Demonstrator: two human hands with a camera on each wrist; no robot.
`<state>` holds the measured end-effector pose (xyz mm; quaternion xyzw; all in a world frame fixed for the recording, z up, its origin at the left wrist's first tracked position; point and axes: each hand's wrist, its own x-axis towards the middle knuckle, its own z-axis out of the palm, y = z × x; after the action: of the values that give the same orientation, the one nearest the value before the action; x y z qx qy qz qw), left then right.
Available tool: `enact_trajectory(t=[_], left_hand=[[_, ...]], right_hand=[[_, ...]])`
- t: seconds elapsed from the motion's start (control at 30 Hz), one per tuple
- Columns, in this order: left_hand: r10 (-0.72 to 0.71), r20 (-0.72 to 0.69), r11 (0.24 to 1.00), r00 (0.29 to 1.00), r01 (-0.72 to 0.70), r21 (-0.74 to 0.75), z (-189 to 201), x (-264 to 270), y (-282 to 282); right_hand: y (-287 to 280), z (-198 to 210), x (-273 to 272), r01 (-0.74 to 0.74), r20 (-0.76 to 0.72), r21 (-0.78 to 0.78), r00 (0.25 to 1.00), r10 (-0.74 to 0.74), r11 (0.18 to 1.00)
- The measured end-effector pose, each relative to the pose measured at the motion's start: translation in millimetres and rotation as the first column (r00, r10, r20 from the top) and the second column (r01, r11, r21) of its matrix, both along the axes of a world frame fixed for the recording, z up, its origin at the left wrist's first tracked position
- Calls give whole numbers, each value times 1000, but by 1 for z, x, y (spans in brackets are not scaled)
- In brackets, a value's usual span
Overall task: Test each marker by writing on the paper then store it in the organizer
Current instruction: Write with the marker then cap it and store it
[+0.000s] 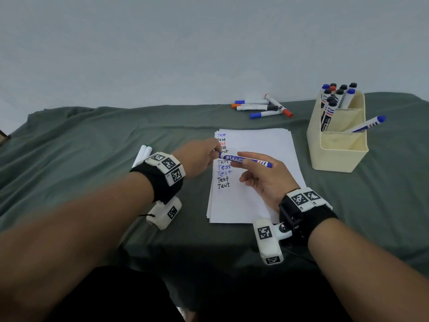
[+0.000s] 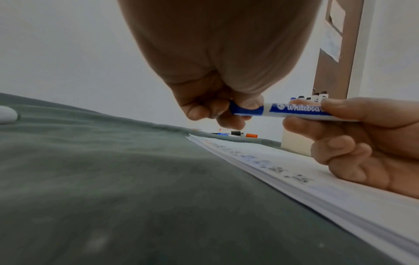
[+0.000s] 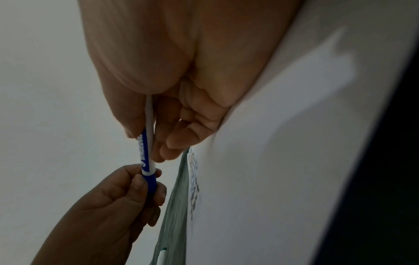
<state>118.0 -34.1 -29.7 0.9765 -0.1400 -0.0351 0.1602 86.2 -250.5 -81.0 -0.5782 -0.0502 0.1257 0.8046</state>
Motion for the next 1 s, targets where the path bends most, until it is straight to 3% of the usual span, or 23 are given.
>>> enact_trajectory(t=[0.17, 0.3, 0.4, 0.5, 0.63, 0.73, 0.83, 0.93, 1.0], left_hand=[[-71, -99, 993, 993, 80, 85, 4, -5, 7], [-115, 96, 991, 989, 107, 83, 12, -8, 21], [37, 219, 992, 975, -62, 109, 14, -13, 49], [246, 290, 942, 925, -299, 155, 11, -21, 96], [554, 224, 765, 801, -597, 242, 9, -38, 159], [681, 168, 682, 712, -701, 207, 12, -49, 185], [709, 61, 687, 703, -707, 166, 14, -56, 190], [679, -64, 723, 731, -653, 225, 9, -56, 180], [668, -75, 734, 740, -638, 235, 4, -54, 176]], right_hand=[[2, 0, 0, -25, 29, -67, 999, 27, 997], [3, -3, 4, 1, 39, -167, 999, 6, 986], [5, -5, 5, 36, 24, -207, 999, -31, 978], [8, -2, 3, 47, 54, -345, 998, -31, 937], [12, 1, 1, 42, 57, -381, 998, -22, 924], [15, 4, 1, 37, 40, -412, 999, -22, 910], [18, 7, 1, 40, 41, -481, 999, -23, 876], [20, 9, 1, 44, 78, -593, 997, 3, 804], [21, 11, 0, 37, 87, -641, 996, 25, 767]])
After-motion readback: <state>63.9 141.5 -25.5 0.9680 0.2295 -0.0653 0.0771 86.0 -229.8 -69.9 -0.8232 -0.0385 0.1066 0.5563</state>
